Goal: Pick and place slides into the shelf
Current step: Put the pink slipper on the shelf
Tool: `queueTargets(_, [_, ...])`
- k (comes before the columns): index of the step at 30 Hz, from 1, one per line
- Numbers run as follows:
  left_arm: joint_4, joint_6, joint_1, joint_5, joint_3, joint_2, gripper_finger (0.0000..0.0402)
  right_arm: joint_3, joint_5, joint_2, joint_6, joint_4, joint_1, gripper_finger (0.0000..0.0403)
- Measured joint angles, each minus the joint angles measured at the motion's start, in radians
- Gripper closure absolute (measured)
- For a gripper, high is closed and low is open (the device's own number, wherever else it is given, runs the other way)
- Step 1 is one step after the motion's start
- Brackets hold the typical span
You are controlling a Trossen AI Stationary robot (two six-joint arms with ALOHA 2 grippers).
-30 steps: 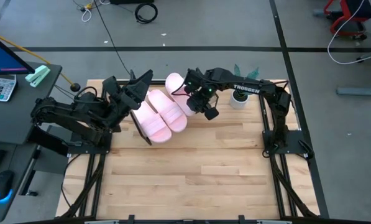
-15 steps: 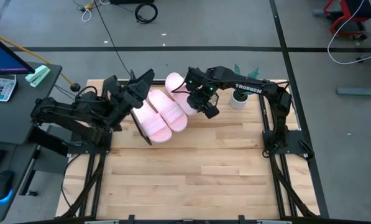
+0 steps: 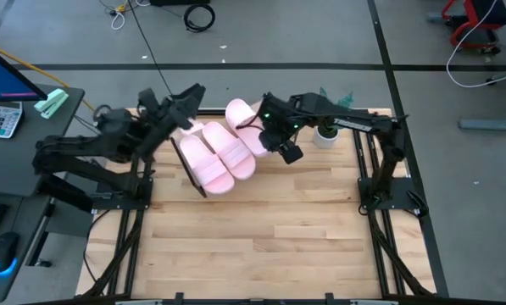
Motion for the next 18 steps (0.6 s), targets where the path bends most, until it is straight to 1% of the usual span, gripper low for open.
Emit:
queueTargets(3, [-0.215,-0.105,0.093,0.095,0.0,-0.061,0.0115,0.001,0.002,-0.064,0.094,0.0,-0.001,0.0154])
queueTargets(5, [-0.337,-0.135,0.166,0.16,0.0,-0.09,0.0115,0.002,0.002,-0.106,0.172,0.0,-0.001,0.0155])
queueTargets(8, [-0.473,-0.159,0.282,0.253,0.0,-0.11,0.0115,0.002,0.003,-0.16,0.295,0.0,0.003,0.0155])
queueTargets(14, [-0.677,-0.154,0.522,0.464,0.0,-0.099,0.0115,0.002,0.021,-0.227,0.547,0.0,0.033,0.0155])
queueTargets(18, [-0.77,-0.097,0.637,0.56,0.0,-0.069,0.0115,0.002,0.03,-0.252,0.706,-0.001,0.065,0.0155])
